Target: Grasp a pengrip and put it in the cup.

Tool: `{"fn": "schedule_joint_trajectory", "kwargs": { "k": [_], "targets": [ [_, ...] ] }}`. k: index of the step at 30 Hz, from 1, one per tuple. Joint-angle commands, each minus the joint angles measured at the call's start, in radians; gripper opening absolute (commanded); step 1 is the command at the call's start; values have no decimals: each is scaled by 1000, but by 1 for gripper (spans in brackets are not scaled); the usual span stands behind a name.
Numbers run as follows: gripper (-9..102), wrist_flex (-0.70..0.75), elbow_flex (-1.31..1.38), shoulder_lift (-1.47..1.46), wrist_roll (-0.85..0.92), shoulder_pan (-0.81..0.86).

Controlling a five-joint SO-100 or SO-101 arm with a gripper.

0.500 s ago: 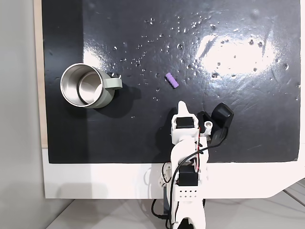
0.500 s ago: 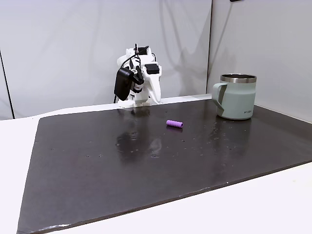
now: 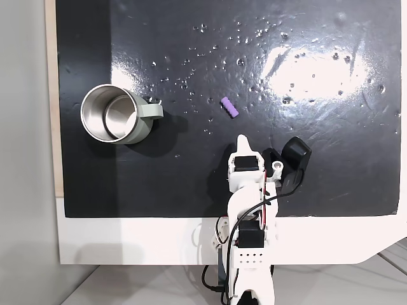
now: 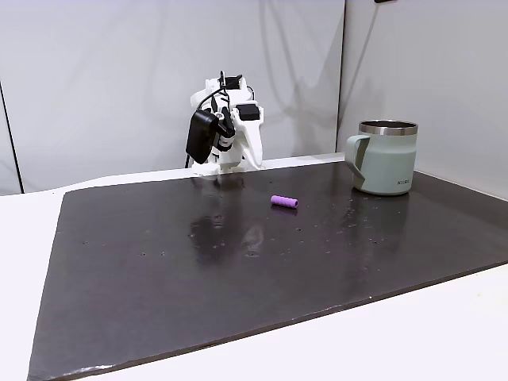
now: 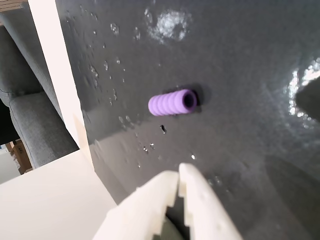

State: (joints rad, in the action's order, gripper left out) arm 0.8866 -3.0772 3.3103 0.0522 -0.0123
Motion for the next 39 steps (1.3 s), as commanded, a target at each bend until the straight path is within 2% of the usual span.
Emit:
{"fn": "schedule_joint_trajectory", "kwargs": {
  "k": [1, 4, 11, 19, 26, 32, 39],
  "targets": [
    [0, -28, 21, 8, 86, 8],
    [0, 17, 92, 8, 127, 25],
    [0, 189, 336, -48, 373, -8],
    [0, 268, 792, -563, 660, -55],
    [3, 318, 1045, -848, 931, -106],
    [8, 371, 1172, -997, 1192, -133],
    [14, 402, 1184, -1060, 1511, -126]
  ]
}}
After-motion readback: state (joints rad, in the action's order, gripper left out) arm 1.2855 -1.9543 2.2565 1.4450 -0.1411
